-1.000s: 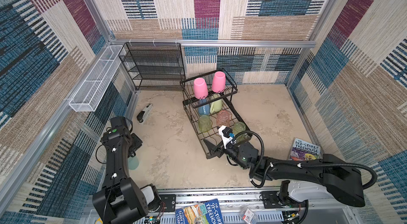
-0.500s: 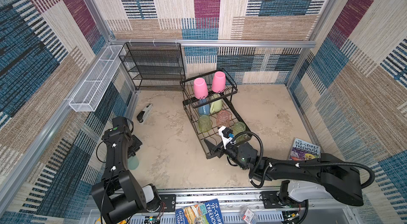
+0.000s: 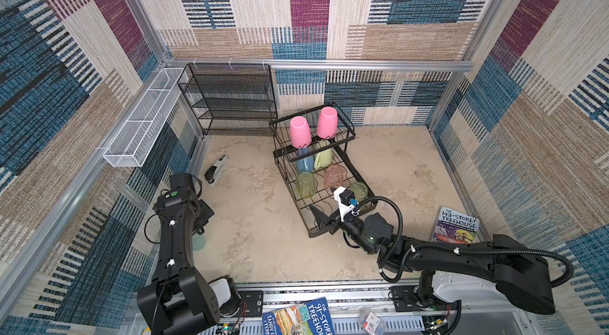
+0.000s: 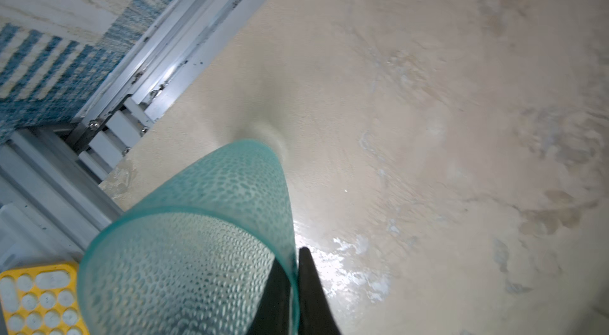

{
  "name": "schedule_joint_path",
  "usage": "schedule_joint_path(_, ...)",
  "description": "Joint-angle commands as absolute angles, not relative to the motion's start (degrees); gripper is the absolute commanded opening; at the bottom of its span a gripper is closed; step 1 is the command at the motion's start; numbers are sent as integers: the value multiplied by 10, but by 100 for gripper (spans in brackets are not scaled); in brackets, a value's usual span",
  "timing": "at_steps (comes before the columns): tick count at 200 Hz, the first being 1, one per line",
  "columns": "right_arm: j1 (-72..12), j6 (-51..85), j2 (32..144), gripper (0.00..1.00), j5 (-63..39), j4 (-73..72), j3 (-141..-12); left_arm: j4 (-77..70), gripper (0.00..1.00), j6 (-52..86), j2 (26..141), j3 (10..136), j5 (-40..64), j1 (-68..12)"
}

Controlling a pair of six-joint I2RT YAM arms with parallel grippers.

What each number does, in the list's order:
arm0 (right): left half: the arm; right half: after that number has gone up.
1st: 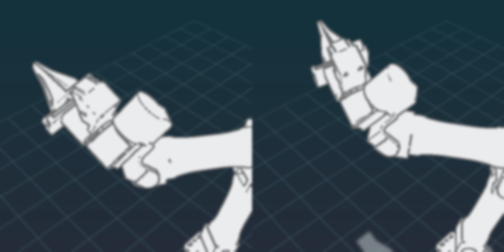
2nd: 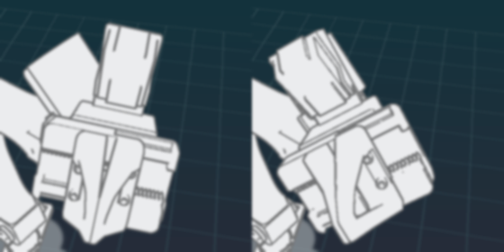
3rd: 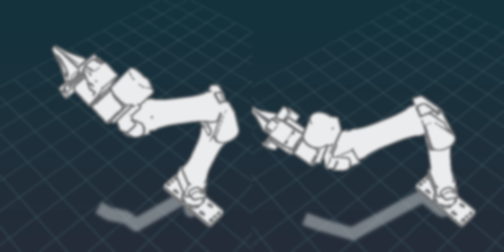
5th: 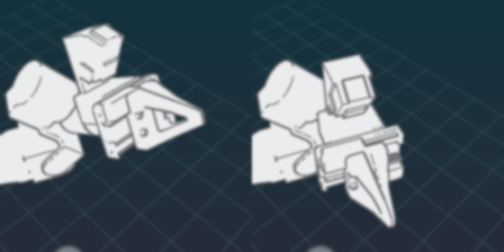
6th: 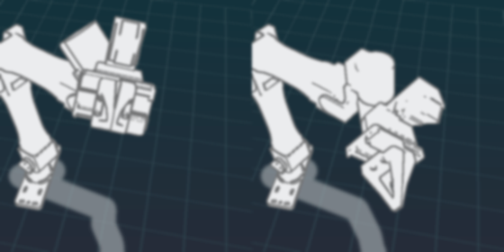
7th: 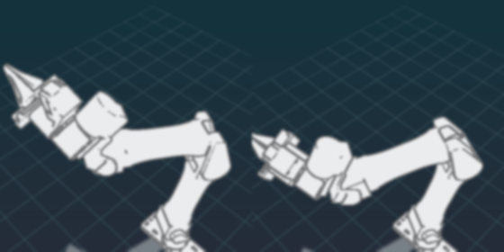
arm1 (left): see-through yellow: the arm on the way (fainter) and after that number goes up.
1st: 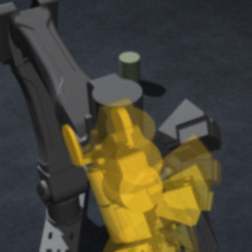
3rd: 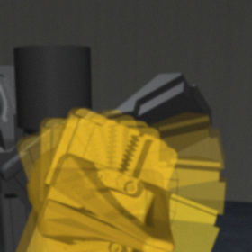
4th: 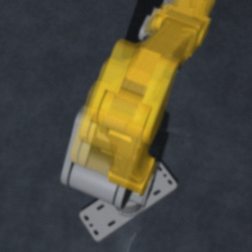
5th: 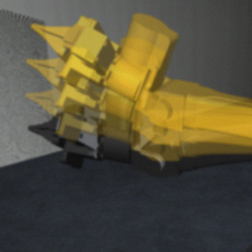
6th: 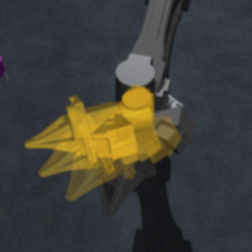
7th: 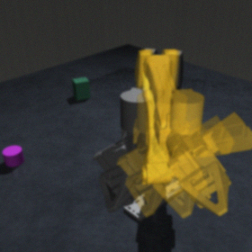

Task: Load cups into a dish rack
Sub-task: Pick up the cup from the bottom-left of the table, then place the cup upside down at the dish rack.

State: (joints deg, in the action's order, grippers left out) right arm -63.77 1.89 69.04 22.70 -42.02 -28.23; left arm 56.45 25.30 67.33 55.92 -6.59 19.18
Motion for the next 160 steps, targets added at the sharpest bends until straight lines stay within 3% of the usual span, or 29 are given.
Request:
schedule_joint_path(1,-638,38,671,93,241,-387,-290,565,0,257,647,563,-11,167)
schedule_joint_path(41,-621,123,627,94,239,-277,-322,556,0,275,586,577,42,59)
schedule_joint_path(87,-527,265,599,95,141,-73,-430,530,0,340,540,645,77,-84)
schedule_joint_path(160,-334,442,614,95,-78,54,-557,265,0,449,548,662,94,-287)
